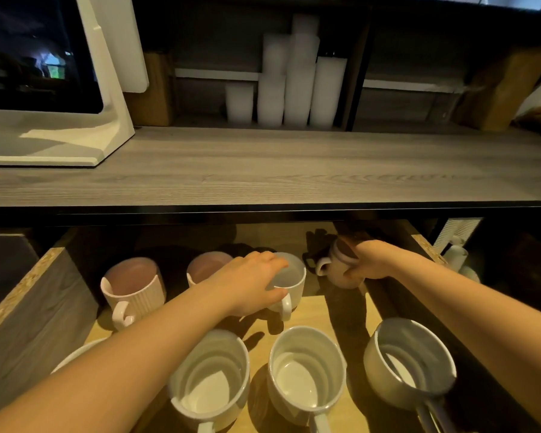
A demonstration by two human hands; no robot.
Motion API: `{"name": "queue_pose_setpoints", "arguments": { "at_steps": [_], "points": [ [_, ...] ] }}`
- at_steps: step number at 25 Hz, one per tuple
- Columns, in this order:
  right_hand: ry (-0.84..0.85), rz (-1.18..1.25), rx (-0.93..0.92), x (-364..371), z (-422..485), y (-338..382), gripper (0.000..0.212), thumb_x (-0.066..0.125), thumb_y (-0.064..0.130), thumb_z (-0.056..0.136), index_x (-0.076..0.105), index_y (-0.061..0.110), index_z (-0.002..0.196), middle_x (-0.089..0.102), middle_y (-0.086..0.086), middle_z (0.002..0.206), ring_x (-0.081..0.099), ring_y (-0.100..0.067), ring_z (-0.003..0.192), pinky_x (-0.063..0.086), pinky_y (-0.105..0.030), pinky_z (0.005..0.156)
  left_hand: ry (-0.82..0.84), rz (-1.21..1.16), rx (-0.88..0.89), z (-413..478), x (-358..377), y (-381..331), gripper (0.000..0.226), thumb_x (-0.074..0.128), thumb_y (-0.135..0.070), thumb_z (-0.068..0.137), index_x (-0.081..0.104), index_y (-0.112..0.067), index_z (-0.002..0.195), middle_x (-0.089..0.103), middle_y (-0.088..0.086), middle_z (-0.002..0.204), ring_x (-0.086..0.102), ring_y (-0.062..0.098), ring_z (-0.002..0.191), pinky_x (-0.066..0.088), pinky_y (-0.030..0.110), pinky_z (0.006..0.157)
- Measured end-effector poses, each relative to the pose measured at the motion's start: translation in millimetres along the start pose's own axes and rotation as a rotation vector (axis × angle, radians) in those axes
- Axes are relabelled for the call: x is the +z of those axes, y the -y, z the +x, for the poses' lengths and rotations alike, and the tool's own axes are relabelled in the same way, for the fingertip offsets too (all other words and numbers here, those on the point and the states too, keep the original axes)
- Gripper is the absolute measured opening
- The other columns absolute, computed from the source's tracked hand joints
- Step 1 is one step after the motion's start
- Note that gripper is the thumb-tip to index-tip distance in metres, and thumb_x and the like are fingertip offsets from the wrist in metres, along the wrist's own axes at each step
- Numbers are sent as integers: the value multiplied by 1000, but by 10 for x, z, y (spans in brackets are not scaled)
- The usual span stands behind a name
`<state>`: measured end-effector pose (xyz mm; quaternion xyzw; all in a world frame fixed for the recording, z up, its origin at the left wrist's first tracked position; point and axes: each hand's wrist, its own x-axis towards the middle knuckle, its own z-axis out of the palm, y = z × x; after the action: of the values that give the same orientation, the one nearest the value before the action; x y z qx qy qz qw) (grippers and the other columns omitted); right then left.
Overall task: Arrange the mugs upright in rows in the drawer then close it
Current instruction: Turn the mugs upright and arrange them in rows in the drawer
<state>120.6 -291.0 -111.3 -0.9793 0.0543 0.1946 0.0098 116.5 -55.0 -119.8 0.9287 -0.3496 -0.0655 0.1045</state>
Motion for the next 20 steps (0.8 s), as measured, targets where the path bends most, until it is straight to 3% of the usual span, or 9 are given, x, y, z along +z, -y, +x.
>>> {"name": "queue_pose_setpoints", "arguments": {
  "at_steps": [2,9,13,17,20],
  "points": [
    [-9,58,4,-11,38,-7,46,58,28,89,47,11,130,57,-13,125,54,-29,115,42,-32,94,-2,5,-5,-1,-1,29,57,47,-42,93,25,-29,145,31,-4,151,33,15,134,35,32,104],
    [-199,-79,-13,21,-90,-4,52,72,38,75,56,12,117,63,-5,102,63,-21,90,52,-26,73,-21,24,-12,24,14,73,58,47,-41,93,24,-29,144,38,-2,144,40,15,126,40,29,96],
    [-323,-82,-89,29,-383,111,80,78,35,70,36,22,137,51,-5,123,60,-22,99,56,-26,74,-34,33,-17,24,9,41,59,48,-41,92,24,-29,144,38,-2,146,40,15,128,41,30,97],
    [-403,-60,-179,-87,-727,202,83,79,36,69,33,27,137,46,-2,126,59,-21,99,56,-24,73,-56,-36,-56,4,-38,10,58,48,-41,93,25,-29,144,37,-2,147,40,16,130,41,33,101],
    [-466,39,-237,-204,-949,226,83,81,35,68,34,30,136,42,3,131,55,-18,105,54,-23,78,-54,-280,-94,3,-95,-52,49,45,-38,95,34,-26,140,45,-1,141,46,14,123,43,28,96]
  ]
}}
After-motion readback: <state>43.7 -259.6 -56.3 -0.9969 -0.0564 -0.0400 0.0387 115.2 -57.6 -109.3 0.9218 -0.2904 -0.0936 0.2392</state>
